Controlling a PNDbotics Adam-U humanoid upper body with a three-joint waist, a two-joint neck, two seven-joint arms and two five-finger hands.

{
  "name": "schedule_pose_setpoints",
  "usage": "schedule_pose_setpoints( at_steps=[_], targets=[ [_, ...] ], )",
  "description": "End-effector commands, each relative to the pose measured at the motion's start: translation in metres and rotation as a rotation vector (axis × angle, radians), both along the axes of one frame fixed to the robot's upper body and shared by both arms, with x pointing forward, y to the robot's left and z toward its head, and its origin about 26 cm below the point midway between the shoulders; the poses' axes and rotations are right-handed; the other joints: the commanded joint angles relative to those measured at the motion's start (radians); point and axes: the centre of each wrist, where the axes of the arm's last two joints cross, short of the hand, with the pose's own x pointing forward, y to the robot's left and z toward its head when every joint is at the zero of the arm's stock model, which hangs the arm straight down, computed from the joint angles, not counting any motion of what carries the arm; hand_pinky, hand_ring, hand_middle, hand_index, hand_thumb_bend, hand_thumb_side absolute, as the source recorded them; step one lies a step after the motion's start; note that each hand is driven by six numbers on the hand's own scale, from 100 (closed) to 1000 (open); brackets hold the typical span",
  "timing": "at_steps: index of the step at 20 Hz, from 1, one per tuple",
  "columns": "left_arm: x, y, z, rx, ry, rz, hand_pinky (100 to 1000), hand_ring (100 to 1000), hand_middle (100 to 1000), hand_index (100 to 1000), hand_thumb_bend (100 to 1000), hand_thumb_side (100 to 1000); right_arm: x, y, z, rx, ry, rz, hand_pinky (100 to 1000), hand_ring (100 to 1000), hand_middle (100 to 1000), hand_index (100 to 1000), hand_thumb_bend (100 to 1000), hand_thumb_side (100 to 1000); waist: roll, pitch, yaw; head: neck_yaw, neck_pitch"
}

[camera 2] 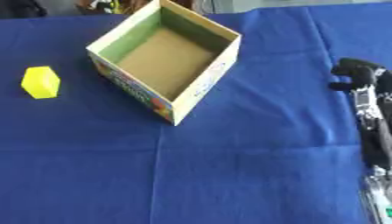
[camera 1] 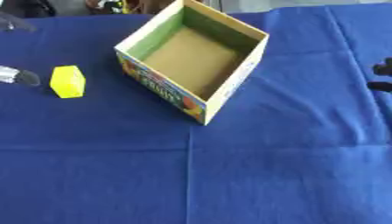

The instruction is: Pick up objects on the table and place them in the box.

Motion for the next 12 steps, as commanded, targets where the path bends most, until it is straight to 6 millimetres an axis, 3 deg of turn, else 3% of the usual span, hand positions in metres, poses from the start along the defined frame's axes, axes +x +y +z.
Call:
schedule_pose_setpoints(
  at_steps=[1,8,9,12],
  targets=[
    [0.005,0.008,0.008,0.021,0.028,0.023,730,903,944,1000,822,934,-0.001,-0.002,0.005,-0.03,-0.017,-0.004,684,789,622,756,100,801,0.001,-0.016,0.0,-0.004,-0.011],
    [0.013,0.012,0.006,0.016,0.058,0.028,721,899,947,1000,804,918,-0.002,-0.002,0.005,-0.032,-0.016,-0.004,684,789,622,756,100,801,0.001,-0.015,-0.001,-0.005,-0.012],
    [0.014,0.011,0.006,0.017,0.06,0.027,694,870,958,1000,723,800,-0.002,-0.002,0.005,-0.032,-0.014,-0.003,685,791,622,757,100,804,0.001,-0.013,-0.003,-0.003,-0.014],
    [0.028,0.003,0.001,0.039,0.082,0.008,693,870,960,1000,722,790,-0.001,0.001,0.004,-0.038,-0.01,0.006,685,791,622,757,100,805,0.005,0.003,-0.015,0.005,-0.031]
  ],
)
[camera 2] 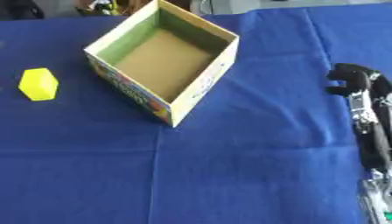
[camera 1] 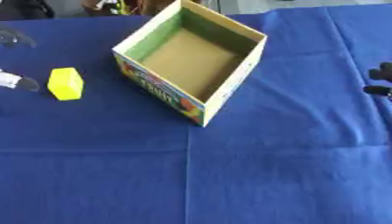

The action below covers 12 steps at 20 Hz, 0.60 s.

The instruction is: Pick up objects on the table and place them in the box.

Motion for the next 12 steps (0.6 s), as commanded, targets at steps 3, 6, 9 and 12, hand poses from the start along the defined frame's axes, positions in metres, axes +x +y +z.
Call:
schedule_pose_setpoints(
  at_steps=[3,6,9,12],
  targets=[
    [0.017,-0.004,0.004,0.054,-0.012,-0.01,679,862,956,1000,725,790,-0.001,0.001,0.005,-0.029,-0.017,0.004,685,792,622,757,100,806,0.003,-0.009,-0.001,0.003,-0.024],
    [0.024,-0.003,0.001,0.072,-0.023,-0.017,678,861,960,1000,725,781,-0.001,0.001,0.005,-0.032,-0.017,0.005,685,792,622,757,100,807,0.003,-0.003,-0.003,0.005,-0.03],
    [0.029,-0.003,0.0,0.096,-0.032,-0.019,682,859,958,1000,726,769,-0.001,0.002,0.005,-0.033,-0.015,0.006,686,793,622,757,100,809,0.006,0.003,-0.007,0.007,-0.036],
    [0.032,-0.002,-0.004,0.125,-0.018,-0.011,694,865,961,1000,732,770,-0.001,0.003,0.006,-0.034,-0.015,0.007,686,793,622,758,100,810,0.008,0.007,-0.009,0.009,-0.04]
  ],
)
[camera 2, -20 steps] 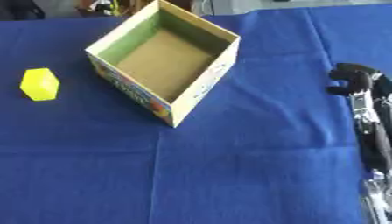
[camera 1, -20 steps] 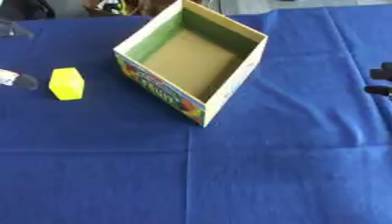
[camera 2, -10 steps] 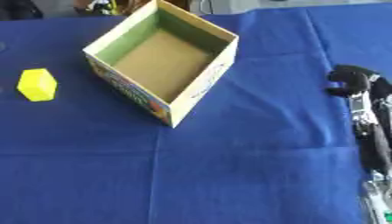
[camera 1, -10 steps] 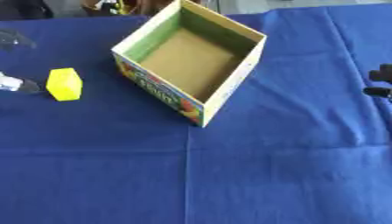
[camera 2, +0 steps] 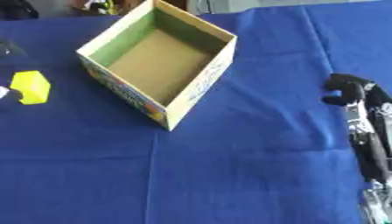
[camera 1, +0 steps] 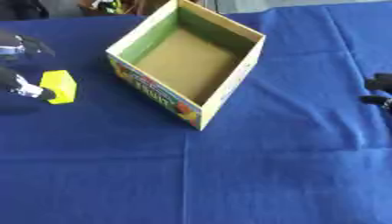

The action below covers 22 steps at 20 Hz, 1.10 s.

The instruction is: Pick up objects on the table and place them in the box.

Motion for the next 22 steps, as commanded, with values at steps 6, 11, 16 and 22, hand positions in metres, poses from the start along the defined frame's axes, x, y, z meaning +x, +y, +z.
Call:
schedule_pose_setpoints(
  at_steps=[6,11,16,22],
  targets=[
    [0.004,0.011,0.007,0.074,0.042,0.049,690,860,942,1000,702,741,0.0,0.002,0.006,-0.014,-0.022,0.003,686,794,622,758,100,812,0.004,-0.009,-0.005,0.009,-0.02],
    [0.006,0.011,0.006,0.087,0.064,0.064,665,834,932,1000,689,740,0.0,0.003,0.006,-0.015,-0.022,0.005,686,794,622,758,100,812,0.005,-0.003,-0.009,0.015,-0.026],
    [0.008,0.01,0.005,0.066,0.046,0.056,637,810,912,1000,666,733,0.0,0.004,0.006,-0.016,-0.019,0.007,686,795,622,758,100,812,0.005,0.003,-0.012,0.019,-0.033],
    [0.012,0.013,-0.001,0.037,0.032,0.054,577,763,841,1000,648,725,0.0,0.005,0.006,-0.017,-0.019,0.005,686,796,622,758,100,814,0.004,0.01,-0.016,0.022,-0.038]
  ],
)
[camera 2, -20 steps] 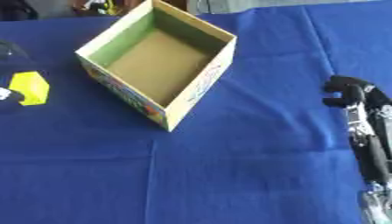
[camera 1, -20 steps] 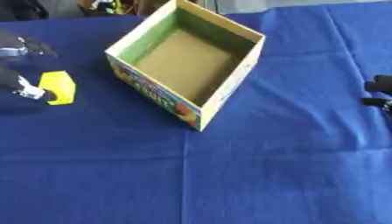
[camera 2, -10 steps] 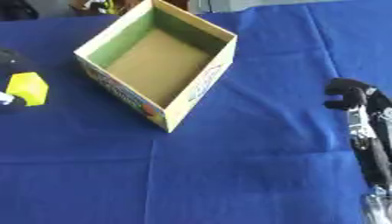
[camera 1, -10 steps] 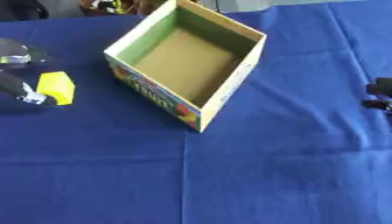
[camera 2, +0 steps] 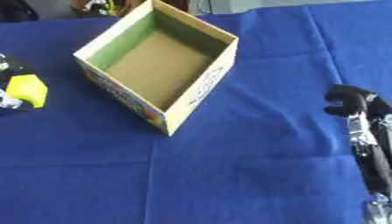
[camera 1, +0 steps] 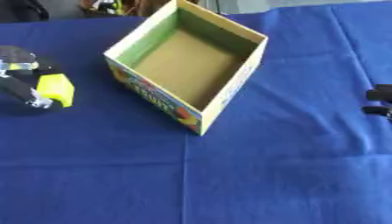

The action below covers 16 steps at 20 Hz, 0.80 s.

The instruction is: Pick up objects on the table and place them in the box.

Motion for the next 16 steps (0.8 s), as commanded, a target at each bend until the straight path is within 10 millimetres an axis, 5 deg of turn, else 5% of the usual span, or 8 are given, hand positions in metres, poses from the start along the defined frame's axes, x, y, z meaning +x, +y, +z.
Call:
schedule_pose_setpoints(
  at_steps=[1,7,12,16],
  targets=[
    [-0.003,0.0072,0.0133,0.015,-0.016,-0.001,560,749,817,1000,647,722,-0.0011,0.0009,0.0047,-0.009,-0.02,-0.001,686,796,622,758,100,815,-0.002,-0.017,0.0,0.005,-0.013],
    [-0.0022,0.008,0.0105,0.024,0.003,0.006,415,623,743,967,575,648,-0.0011,0.0005,0.0046,-0.003,-0.022,-0.009,685,795,622,758,100,816,-0.003,-0.016,0.0,0.006,-0.013],
    [-0.0018,0.0076,0.0105,-0.012,-0.041,0.003,187,458,535,839,305,371,-0.0013,0.0006,0.0039,0.001,-0.018,-0.012,683,796,622,758,100,819,-0.004,-0.016,0.001,0.004,-0.012],
    [-0.0024,0.0046,0.0158,-0.05,-0.109,0.006,127,417,481,777,100,308,-0.0017,0.0006,0.003,0.001,-0.011,-0.014,680,796,621,758,100,817,-0.004,-0.018,0.004,0.001,-0.009]
  ],
)
